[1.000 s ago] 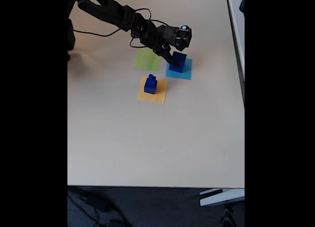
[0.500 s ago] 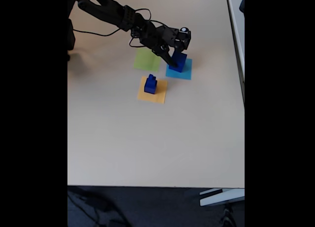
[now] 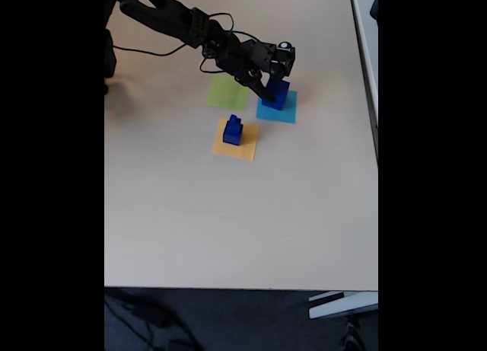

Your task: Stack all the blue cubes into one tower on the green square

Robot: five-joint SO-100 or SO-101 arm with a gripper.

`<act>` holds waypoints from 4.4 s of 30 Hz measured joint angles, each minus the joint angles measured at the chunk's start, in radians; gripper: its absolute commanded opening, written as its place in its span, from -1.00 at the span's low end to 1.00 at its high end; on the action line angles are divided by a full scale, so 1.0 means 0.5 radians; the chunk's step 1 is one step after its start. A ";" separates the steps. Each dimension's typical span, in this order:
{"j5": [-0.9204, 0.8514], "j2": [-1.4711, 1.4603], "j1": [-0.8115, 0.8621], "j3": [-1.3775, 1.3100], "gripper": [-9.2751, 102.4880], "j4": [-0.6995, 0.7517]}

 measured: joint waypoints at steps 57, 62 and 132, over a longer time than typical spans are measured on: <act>0.092 0.807 -0.129 0.905 -0.52 0.175; 0.089 0.887 -0.123 0.997 -0.52 0.160; -0.282 1.181 -0.086 1.660 -0.52 -0.224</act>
